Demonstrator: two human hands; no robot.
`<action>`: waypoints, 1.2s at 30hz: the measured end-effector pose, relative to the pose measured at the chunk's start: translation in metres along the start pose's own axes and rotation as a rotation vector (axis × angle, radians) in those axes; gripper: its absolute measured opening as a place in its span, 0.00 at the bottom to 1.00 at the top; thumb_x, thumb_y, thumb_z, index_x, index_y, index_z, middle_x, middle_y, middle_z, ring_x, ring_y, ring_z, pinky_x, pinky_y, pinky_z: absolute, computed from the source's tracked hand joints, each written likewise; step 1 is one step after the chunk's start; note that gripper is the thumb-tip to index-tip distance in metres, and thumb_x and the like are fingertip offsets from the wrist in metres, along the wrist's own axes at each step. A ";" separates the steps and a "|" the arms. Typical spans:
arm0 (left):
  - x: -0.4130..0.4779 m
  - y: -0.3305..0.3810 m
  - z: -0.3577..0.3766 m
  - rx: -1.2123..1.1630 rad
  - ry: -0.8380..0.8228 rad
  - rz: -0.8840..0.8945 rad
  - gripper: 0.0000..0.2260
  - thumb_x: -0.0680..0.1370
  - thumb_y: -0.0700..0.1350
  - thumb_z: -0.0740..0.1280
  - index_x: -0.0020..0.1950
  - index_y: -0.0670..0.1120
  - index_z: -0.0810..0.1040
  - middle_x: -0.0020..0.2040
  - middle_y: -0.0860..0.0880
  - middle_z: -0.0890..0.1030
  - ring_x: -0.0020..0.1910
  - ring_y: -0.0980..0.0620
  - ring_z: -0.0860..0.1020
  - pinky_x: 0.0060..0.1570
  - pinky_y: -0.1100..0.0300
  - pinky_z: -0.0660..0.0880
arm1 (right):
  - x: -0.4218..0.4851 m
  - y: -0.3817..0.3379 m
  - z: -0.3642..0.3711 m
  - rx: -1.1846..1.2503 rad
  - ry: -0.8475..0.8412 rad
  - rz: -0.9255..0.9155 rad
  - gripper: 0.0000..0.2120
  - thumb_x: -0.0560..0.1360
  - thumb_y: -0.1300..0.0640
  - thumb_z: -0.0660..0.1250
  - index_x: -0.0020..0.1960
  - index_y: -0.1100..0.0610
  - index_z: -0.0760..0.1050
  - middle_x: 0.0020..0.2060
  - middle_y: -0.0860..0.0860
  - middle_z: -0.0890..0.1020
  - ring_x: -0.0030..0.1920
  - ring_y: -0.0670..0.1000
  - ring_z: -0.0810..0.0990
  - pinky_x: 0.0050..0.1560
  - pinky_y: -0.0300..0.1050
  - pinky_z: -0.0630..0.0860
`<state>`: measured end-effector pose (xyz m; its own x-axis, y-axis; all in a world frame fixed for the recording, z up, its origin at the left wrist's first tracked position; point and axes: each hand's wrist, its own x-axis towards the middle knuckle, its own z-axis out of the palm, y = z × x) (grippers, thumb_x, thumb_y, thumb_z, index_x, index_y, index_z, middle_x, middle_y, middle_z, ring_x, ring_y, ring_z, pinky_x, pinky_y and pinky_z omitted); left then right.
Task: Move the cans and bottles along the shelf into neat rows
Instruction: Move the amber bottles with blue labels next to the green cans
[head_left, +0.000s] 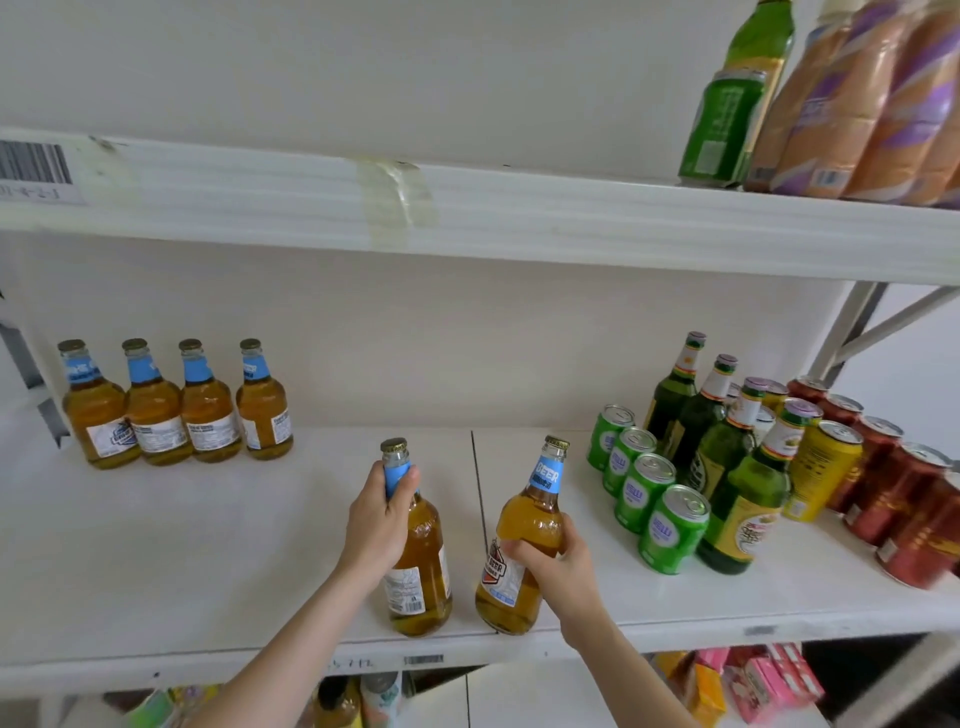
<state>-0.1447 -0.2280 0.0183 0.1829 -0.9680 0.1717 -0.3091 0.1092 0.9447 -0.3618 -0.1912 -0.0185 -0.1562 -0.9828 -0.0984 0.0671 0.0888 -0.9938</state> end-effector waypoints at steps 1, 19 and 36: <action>-0.006 0.003 0.008 0.005 -0.001 0.004 0.11 0.81 0.56 0.59 0.57 0.51 0.73 0.47 0.50 0.81 0.47 0.54 0.79 0.44 0.61 0.72 | -0.002 0.000 -0.009 -0.008 0.004 -0.002 0.26 0.64 0.59 0.79 0.58 0.47 0.74 0.48 0.50 0.84 0.46 0.49 0.85 0.39 0.42 0.81; 0.026 0.038 0.101 0.054 -0.056 0.117 0.08 0.81 0.54 0.61 0.52 0.51 0.73 0.42 0.49 0.80 0.43 0.53 0.79 0.43 0.60 0.73 | 0.059 -0.016 -0.076 -0.075 0.166 -0.040 0.40 0.60 0.53 0.82 0.68 0.48 0.69 0.56 0.49 0.81 0.54 0.51 0.81 0.51 0.51 0.82; 0.131 0.031 0.155 0.139 -0.061 0.166 0.10 0.81 0.54 0.62 0.55 0.48 0.72 0.44 0.50 0.79 0.44 0.56 0.78 0.42 0.63 0.72 | 0.183 -0.024 -0.068 -0.152 0.208 -0.064 0.38 0.61 0.53 0.82 0.65 0.44 0.66 0.58 0.46 0.77 0.57 0.51 0.77 0.58 0.52 0.78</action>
<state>-0.2753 -0.3861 0.0265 0.0633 -0.9517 0.3005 -0.4564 0.2402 0.8567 -0.4587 -0.3620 -0.0157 -0.3554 -0.9343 -0.0284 -0.0954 0.0665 -0.9932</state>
